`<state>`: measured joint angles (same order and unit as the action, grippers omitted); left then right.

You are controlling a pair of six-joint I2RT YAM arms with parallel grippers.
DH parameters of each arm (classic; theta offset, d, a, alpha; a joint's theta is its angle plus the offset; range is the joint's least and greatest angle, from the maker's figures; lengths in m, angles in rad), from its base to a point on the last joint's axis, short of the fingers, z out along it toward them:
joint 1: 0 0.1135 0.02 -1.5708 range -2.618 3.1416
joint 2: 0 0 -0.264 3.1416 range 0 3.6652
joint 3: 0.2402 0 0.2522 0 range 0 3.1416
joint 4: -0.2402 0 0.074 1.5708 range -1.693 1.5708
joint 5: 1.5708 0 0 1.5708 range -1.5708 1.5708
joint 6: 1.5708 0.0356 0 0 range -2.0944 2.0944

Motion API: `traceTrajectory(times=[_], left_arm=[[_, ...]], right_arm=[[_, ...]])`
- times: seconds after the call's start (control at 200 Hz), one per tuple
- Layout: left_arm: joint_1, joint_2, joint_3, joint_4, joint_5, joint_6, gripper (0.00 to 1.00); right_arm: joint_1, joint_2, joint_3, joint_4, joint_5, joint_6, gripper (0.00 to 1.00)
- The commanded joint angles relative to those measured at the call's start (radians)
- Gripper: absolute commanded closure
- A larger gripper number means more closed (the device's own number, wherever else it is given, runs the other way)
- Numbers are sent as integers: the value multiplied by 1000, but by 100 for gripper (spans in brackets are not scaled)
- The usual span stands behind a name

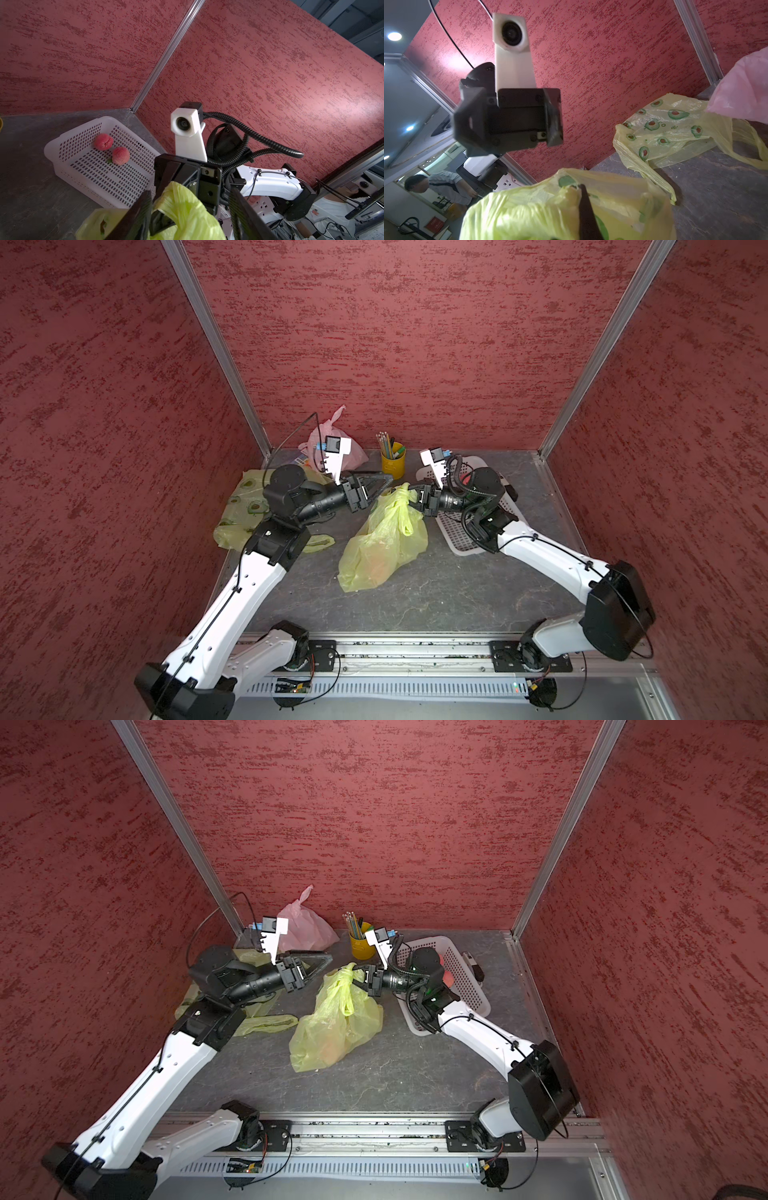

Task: Place the peach into a plastic bag & tie a knot
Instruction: Cross the plastic bag at the center of the board.

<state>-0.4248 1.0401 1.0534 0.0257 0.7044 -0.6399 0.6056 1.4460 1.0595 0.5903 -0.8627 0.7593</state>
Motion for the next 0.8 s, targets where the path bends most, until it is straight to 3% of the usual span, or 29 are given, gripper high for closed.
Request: traceTrajectory(times=[0.0, 0.14, 0.416, 0.791], left_arm=[[-76, -15, -66, 143, -16, -34, 47], [-181, -57, -145, 168, -94, -7, 47], [-205, -92, -280, 334, -160, -59, 48], [-276, -152, -375, 423, -227, -11, 49]], right_arm=[[-3, -33, 30, -9, 71, -25, 100], [-4, -32, 33, 8, 91, -16, 100], [-1, -42, 34, 58, 93, 32, 100], [-1, -38, 40, 63, 119, 46, 100]])
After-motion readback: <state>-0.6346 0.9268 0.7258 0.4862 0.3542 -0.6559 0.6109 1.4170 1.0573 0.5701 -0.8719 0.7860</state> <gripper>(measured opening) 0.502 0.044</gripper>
